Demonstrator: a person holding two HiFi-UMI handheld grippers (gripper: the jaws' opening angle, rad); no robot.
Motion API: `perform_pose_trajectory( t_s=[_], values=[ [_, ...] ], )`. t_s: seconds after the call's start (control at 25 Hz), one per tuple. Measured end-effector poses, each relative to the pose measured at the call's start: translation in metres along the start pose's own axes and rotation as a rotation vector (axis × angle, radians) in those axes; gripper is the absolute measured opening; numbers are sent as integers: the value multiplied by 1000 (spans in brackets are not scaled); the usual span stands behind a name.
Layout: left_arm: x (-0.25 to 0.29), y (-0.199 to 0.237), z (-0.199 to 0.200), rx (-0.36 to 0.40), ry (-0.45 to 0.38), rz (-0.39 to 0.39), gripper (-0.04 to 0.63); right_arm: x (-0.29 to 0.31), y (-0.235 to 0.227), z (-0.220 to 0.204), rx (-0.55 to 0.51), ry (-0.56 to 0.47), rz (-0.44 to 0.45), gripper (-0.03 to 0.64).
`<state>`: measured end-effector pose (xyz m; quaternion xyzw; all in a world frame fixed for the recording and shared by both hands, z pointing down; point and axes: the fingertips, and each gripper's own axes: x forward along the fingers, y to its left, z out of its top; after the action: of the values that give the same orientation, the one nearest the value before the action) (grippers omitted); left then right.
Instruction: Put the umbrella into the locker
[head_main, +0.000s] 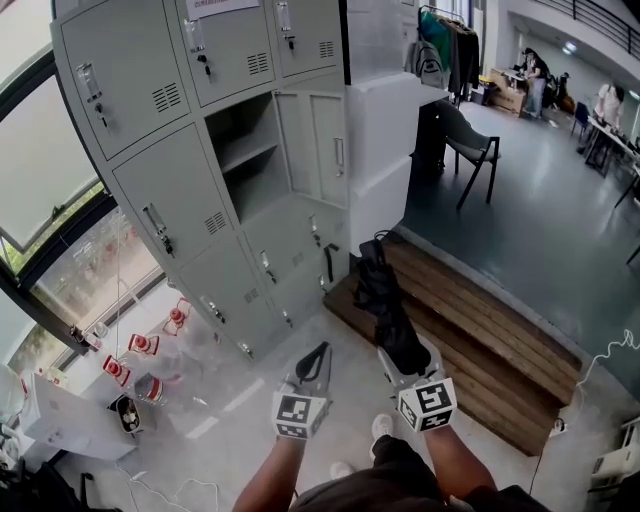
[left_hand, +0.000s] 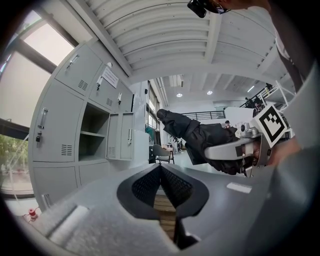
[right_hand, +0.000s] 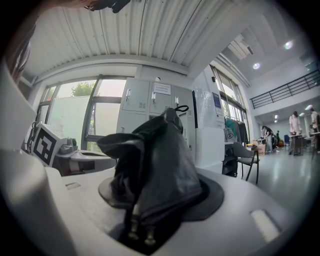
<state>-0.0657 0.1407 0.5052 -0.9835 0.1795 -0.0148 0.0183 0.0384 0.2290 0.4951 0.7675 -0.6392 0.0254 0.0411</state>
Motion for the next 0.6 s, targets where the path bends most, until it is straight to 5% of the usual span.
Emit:
perform_pose_trajectory(
  t_s=[0.6],
  values=[
    [98,29,17,16,-13,55,5,87,-66,11,3,32,114,235]
  ],
)
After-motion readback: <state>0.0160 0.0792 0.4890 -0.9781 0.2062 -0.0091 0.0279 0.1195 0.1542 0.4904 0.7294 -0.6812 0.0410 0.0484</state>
